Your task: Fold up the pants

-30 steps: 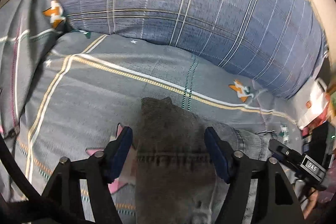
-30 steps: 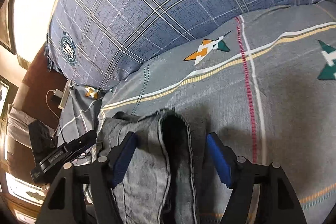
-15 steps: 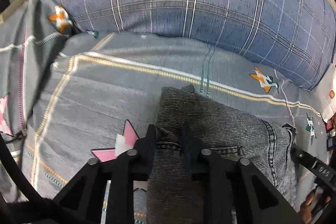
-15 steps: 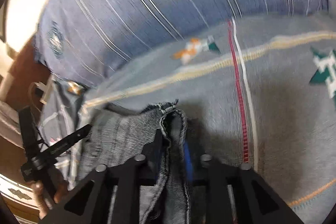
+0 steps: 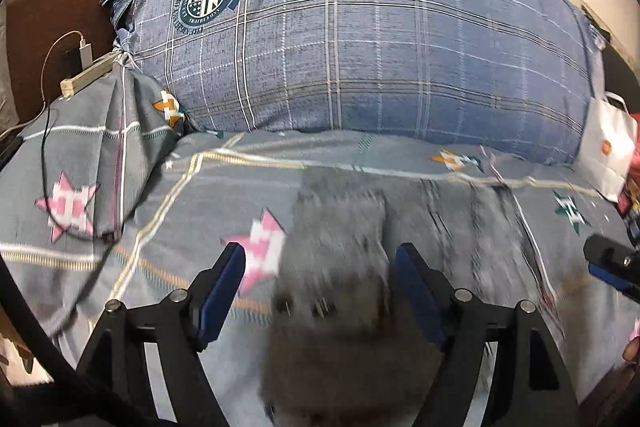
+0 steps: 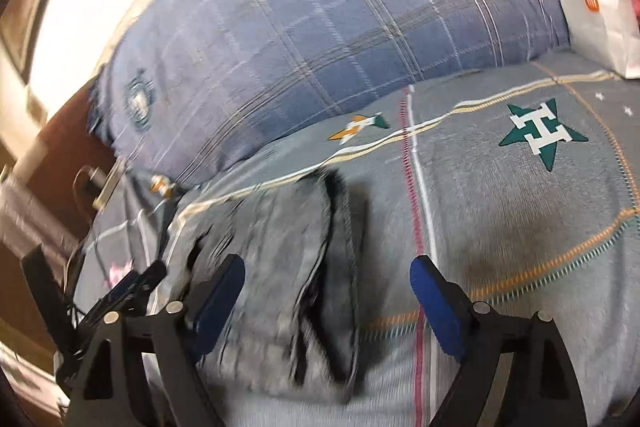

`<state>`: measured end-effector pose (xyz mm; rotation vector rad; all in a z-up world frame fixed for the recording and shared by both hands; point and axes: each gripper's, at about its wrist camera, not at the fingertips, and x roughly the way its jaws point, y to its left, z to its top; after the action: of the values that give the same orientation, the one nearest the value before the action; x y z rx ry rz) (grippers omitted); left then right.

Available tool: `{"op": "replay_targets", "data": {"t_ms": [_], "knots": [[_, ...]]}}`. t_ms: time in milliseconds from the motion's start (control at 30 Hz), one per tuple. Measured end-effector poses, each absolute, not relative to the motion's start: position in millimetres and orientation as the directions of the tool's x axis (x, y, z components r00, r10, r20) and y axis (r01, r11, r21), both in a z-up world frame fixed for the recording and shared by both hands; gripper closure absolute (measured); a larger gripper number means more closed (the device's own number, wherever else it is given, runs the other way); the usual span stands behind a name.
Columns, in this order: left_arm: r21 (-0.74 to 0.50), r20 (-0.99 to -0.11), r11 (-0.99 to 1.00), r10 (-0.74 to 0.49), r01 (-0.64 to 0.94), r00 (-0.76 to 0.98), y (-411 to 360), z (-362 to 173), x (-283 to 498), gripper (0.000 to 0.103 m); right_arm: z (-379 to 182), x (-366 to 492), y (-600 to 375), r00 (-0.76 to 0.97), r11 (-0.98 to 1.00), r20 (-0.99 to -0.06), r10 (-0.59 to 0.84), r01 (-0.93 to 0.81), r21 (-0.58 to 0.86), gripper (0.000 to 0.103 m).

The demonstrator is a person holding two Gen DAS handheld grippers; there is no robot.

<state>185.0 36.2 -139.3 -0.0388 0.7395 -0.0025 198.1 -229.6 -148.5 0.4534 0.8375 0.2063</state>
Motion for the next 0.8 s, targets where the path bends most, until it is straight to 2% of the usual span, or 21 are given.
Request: {"op": "replay_targets", "data": {"t_ms": [100,233,400,533,667,800], "knots": [[-0.038,-0.678,0.999,0.003,-0.039,0.735,36.5,-147.1,164.3,0.024,-142.9,166.4,-225.2,0.689,0.886,-0.637,0.347,-0.019,0.462,0.016],[-0.034,-0.696,0.998,0.016,-0.055,0.718,35.8,-152.1,142.7,0.024,-143.4,136.8,-216.8,0.701,0.902,-0.642,0.312,-0.008,0.431,0.016],[-0.018,-0.658,0.998,0.037,-0.065,0.752,29.8,-144.0,121.1,0.024,-142.9,120.7,-206.6,0.704,0.914,-0.640,0.308,-0.032,0.405,0.016],[-0.028,-0.709,1.000,-0.019,-0.002,0.705,26.2,-140.2,113.0,0.024,-134.9,117.0,-203.2,0.713,0.909,-0.622,0.324,-0.052,0.414,0.016],[0.016,-0.705,0.999,0.033,-0.031,0.709,23.8,-127.8,96.5,0.024,-127.5,107.8,-201.7,0.716,0.907,-0.615,0.330,-0.059,0.418,0.016],[0.017,-0.750,0.999,0.044,-0.048,0.660,25.9,-122.0,94.0,0.024,-119.1,97.4,-200.5,0.713,0.909,-0.622,0.322,-0.051,0.413,0.016]]}}
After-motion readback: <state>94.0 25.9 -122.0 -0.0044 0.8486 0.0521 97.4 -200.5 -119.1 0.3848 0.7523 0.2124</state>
